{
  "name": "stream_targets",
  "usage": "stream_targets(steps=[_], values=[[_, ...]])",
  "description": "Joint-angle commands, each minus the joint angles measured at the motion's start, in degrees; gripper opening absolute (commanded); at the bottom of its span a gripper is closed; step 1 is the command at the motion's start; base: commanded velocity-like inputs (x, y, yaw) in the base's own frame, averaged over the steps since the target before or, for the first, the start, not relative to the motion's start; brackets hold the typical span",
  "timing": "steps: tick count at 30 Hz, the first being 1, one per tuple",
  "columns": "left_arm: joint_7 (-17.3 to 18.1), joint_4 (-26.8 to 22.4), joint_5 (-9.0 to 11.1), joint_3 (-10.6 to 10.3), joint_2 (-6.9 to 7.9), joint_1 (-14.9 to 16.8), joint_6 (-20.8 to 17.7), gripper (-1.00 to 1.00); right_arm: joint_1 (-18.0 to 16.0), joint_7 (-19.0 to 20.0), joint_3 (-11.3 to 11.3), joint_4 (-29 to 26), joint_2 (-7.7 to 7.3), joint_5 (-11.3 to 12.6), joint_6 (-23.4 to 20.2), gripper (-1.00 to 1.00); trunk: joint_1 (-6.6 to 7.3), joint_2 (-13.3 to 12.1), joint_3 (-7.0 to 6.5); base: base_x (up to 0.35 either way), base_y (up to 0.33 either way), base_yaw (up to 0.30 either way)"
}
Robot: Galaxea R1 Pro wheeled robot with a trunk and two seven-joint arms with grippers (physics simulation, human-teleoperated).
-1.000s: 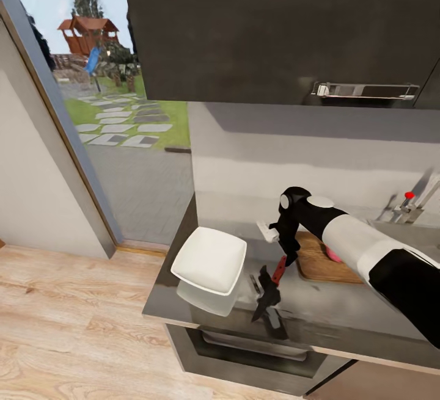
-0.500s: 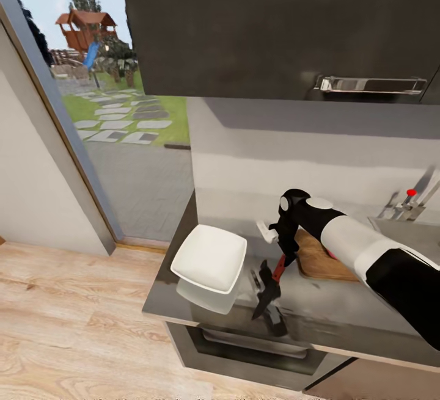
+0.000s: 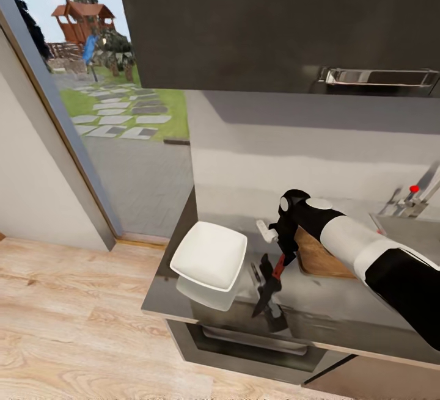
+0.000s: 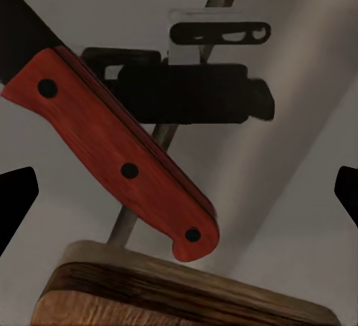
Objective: In the kitchen, take the Vidalia onion out of the sink, dice it on the chopping board with the paring knife, put the diced onion into the bowl on the countertop, then place both the paring knife and the chopping board into the sink.
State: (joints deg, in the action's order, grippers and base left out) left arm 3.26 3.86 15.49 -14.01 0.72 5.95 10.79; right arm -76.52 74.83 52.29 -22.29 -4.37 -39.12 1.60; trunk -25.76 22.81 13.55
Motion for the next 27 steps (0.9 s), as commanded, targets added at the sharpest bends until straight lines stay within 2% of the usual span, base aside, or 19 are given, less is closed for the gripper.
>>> stream_targets(steps=[1, 9, 20, 22, 23, 24, 27], values=[[0.34, 0.27, 0.59, -0.41, -0.02, 0.11, 0.41, 1.0, -0.03, 0.05, 0.09, -0.03, 0.01, -0.17, 0.16, 1.0, -0.03, 0.12, 0.2, 0.0, 0.0, 0.0], [0.34, 0.27, 0.59, -0.4, -0.02, 0.11, 0.41, 1.0, -0.03, -0.11, 0.09, 1.29, 0.72, -0.17, 0.16, 1.0, -0.03, 0.12, 0.93, 0.0, 0.0, 0.0], [0.34, 0.27, 0.59, -0.45, -0.02, 0.11, 0.4, 1.0, -0.03, -0.04, 0.1, 3.42, 0.6, -0.34, 0.8, 1.0, -0.03, 0.12, 1.66, 0.0, 0.0, 0.0], [0.34, 0.27, 0.59, -0.42, -0.02, 0.11, 0.4, 1.0, -0.03, -0.04, 0.15, 3.61, 0.54, -1.22, 1.04, 1.0, -0.03, 0.12, 1.68, 0.0, 0.0, 0.0], [0.34, 0.27, 0.59, -0.43, -0.02, 0.11, 0.41, 1.0, -0.03, -0.03, 0.16, 3.66, 0.53, -2.15, 1.11, 1.0, -0.03, 0.12, 1.68, 0.0, 0.0, 0.0], [0.34, 0.27, 0.59, -0.45, -0.02, 0.11, 0.42, 1.0, -0.03, -0.03, 0.17, 3.71, 0.55, -4.35, 1.17, 1.0, -0.03, 0.12, 1.69, 0.0, 0.0, 0.0], [0.34, 0.27, 0.59, -0.44, -0.02, 0.11, 0.38, 1.0, -0.03, -0.05, 0.18, 3.73, 0.58, -6.14, 1.21, 1.0, -0.03, 0.12, 1.69, 0.0, 0.0, 0.0]])
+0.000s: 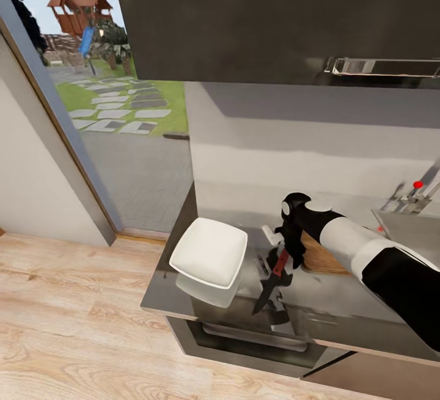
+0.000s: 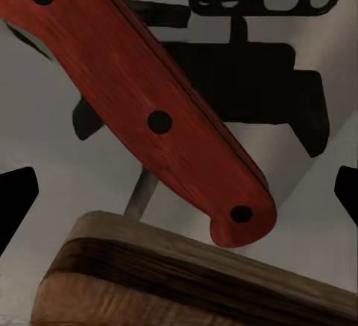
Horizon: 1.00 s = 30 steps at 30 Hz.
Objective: In the kitchen, take the Vidalia onion out of the sink, dice it on the chopping board with the paring knife, put the diced onion into the bowl on the countertop, then place both the paring knife and the chopping board into the sink.
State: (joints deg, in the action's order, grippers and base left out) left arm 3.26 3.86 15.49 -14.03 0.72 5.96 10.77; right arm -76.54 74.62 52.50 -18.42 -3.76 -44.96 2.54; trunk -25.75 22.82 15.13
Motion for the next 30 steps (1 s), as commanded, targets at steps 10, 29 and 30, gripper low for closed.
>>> stream_targets(steps=[10, 29, 30], values=[[0.34, 0.27, 0.57, -0.39, -0.02, 0.11, 0.39, 1.0, -0.02, -1.82, -0.03, -0.04, 0.0, -0.93, 0.27, 1.0, -0.03, 0.11, 0.1, 0.0, 0.0, 0.0], [0.34, 0.27, 0.59, -0.43, -0.02, 0.11, 0.39, 1.0, -0.02, -6.71, -0.03, -0.04, 0.24, -0.83, 0.27, 1.0, -0.03, 0.11, 0.1, 0.0, 0.0, 0.0], [0.34, 0.27, 0.59, -0.41, -0.02, 0.11, 0.39, 1.0, -0.02, -7.0, -0.03, -0.04, 0.24, -0.83, 0.27, 1.0, -0.03, 0.11, 0.1, 0.0, 0.0, 0.0]])
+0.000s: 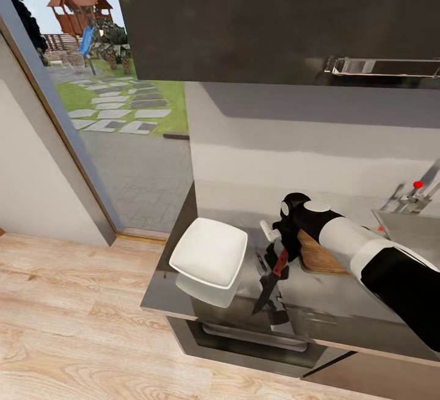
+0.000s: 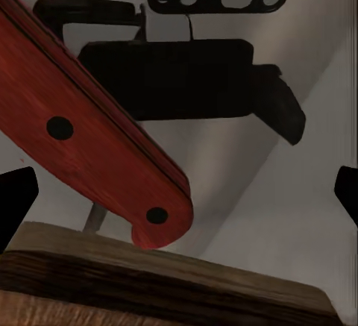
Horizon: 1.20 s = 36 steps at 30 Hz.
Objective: In the kitchen, take the Vidalia onion out of the sink, dice it on the chopping board with the paring knife, put the diced onion into the bowl on the countertop, then place both the paring knife and the chopping board into the sink.
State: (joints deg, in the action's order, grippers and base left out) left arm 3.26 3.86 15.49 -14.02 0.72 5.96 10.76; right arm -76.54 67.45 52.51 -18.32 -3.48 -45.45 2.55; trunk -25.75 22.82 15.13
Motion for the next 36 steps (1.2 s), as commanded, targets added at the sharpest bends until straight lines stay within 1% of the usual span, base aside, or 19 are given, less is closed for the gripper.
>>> stream_targets(steps=[1, 6, 13, 20, 36], values=[[0.34, 0.27, 0.59, -0.41, -0.02, 0.11, 0.42, 1.0, 0.07, -0.27, -0.04, -0.14, -0.04, -0.34, 0.26, 1.0, -0.03, 0.11, 0.1, 0.0, 0.0, 0.0], [0.34, 0.27, 0.57, -0.42, -0.02, 0.11, 0.4, 1.0, 0.86, -0.95, -0.04, -0.14, -0.04, -0.34, 0.19, 1.0, -0.03, 0.11, 0.1, 0.0, 0.0, 0.0], [0.34, 0.27, 0.59, -0.42, -0.02, 0.11, 0.4, 1.0, 0.95, -1.18, -0.04, -0.14, -0.04, -0.34, 0.18, 1.0, -0.03, 0.11, 0.1, -0.01, 0.0, 0.0], [0.34, 0.27, 0.59, -0.41, -0.02, 0.11, 0.4, 1.0, 0.95, -2.34, -0.04, -0.14, -0.04, -0.34, 0.17, 1.0, -0.03, 0.11, 0.1, -0.035, 0.0, 0.0], [0.34, 0.27, 0.59, -0.44, -0.02, 0.11, 0.41, 1.0, 0.95, -2.5, -0.04, -0.14, -0.04, -0.33, 0.17, 1.0, -0.03, 0.11, 0.1, -0.001, 0.0, 0.0]])
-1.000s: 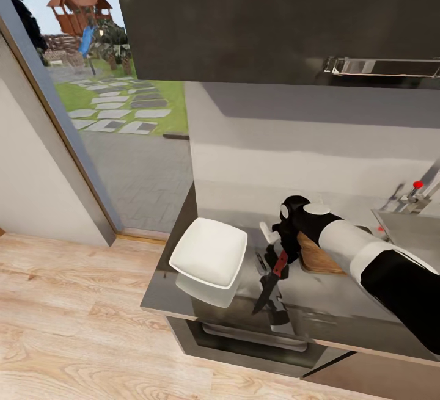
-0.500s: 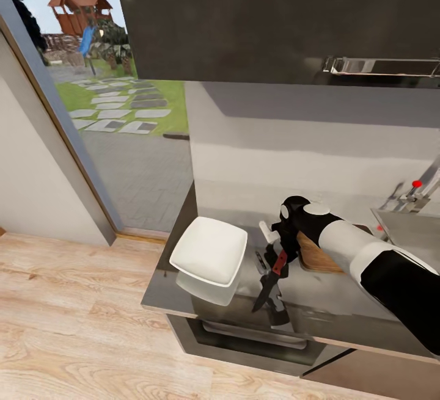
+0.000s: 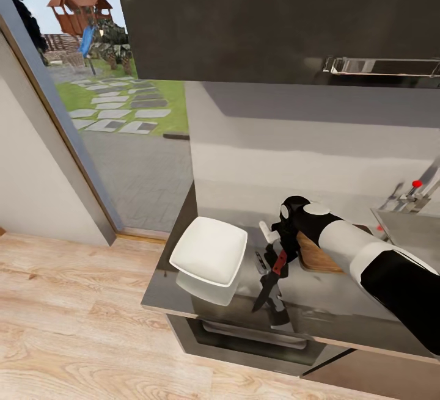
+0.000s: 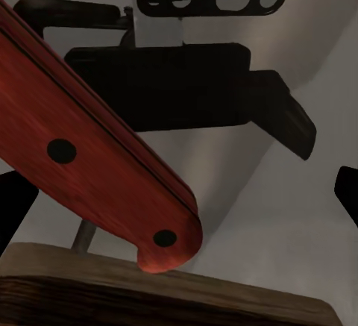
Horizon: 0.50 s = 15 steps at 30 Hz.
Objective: In the kitchen, take the Vidalia onion out of the sink, dice it on the chopping board with the paring knife, put the diced onion into the bowl on the countertop, then place both the paring knife and the chopping board into the sink.
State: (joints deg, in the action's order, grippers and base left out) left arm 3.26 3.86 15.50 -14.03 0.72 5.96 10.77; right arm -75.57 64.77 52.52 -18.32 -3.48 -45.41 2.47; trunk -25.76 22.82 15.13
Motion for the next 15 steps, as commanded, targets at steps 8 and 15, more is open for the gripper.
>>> stream_targets(steps=[8, 15], values=[[0.34, 0.27, 0.59, -0.42, -0.02, 0.11, 0.44, 1.0, -0.02, 0.18, -0.05, -0.14, -0.05, -0.3, 0.34, -1.0, -0.03, 0.11, 0.1, 0.0, 0.0, 0.0], [0.34, 0.27, 0.59, -0.42, -0.02, 0.11, 0.44, 1.0, 0.04, 0.01, -0.05, -0.14, 0.82, -0.3, 0.26, -1.0, -0.03, 0.11, 0.1, 0.0, 0.0, 0.0]])
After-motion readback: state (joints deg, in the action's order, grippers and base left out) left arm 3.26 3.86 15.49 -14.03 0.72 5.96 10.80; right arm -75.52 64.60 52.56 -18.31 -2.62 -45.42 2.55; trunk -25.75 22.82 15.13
